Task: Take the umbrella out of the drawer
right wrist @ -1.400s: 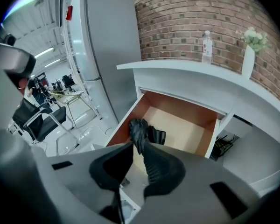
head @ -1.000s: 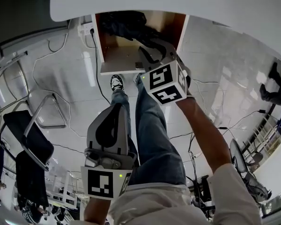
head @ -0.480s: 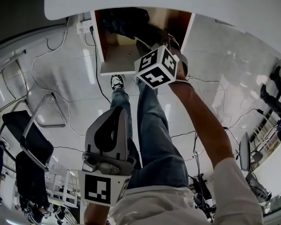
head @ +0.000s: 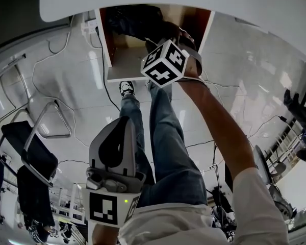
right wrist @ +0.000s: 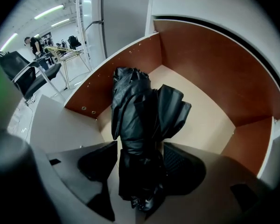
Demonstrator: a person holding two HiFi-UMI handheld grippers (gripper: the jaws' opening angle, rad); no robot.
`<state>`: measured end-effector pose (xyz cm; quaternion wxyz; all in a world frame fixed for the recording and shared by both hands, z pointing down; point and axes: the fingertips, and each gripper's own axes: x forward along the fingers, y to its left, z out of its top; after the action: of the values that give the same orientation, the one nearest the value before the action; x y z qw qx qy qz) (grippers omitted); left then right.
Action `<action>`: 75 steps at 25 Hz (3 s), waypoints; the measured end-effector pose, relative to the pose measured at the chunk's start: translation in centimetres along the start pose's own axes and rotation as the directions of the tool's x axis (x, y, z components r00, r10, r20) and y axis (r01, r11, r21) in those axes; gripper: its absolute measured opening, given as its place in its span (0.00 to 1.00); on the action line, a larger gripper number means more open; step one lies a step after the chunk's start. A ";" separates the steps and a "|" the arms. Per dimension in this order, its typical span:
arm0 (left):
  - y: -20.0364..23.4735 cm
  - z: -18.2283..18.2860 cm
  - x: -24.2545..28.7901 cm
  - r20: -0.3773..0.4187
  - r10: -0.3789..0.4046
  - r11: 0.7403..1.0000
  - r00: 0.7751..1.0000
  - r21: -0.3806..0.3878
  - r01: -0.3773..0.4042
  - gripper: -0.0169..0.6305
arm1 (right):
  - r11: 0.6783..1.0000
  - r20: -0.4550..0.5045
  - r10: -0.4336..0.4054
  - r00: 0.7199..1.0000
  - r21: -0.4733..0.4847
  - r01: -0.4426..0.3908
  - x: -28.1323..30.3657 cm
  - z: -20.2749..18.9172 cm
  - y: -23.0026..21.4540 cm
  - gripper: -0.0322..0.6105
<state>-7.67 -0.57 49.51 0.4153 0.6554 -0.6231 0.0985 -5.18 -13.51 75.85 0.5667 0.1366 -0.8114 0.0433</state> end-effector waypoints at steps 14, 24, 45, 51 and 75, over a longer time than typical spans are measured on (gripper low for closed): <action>0.7 -0.3 0.3 0.002 0.016 1.000 1.000 0.007 -0.016 0.05 | 0.997 -0.068 -0.040 0.997 -0.068 0.035 2.6 -0.1 0.0 0.52; 1.0 0.0 -0.2 0.011 0.019 1.000 1.000 0.019 -0.019 0.05 | 0.995 -0.100 -0.018 0.995 -0.097 0.008 3.1 -0.2 0.0 0.48; 1.7 -0.1 -0.7 -0.007 0.046 0.999 0.999 0.018 -0.046 0.05 | 0.995 -0.110 0.020 0.994 -0.092 -0.030 2.2 -0.3 0.2 0.46; 1.7 0.3 -0.9 0.006 0.044 0.999 0.999 0.010 -0.044 0.05 | 0.995 -0.114 0.033 0.993 -0.093 -0.043 1.5 -0.4 0.4 0.46; 1.6 3.6 -3.4 0.058 0.056 0.998 0.997 0.020 -0.058 0.05 | 0.998 -0.065 0.066 0.996 -0.012 -0.067 -3.5 0.2 0.8 0.46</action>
<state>-11.19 -0.29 45.69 0.3873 0.6443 -0.6522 0.0980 -4.44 -12.22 72.59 0.5916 0.1043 -0.7971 0.0608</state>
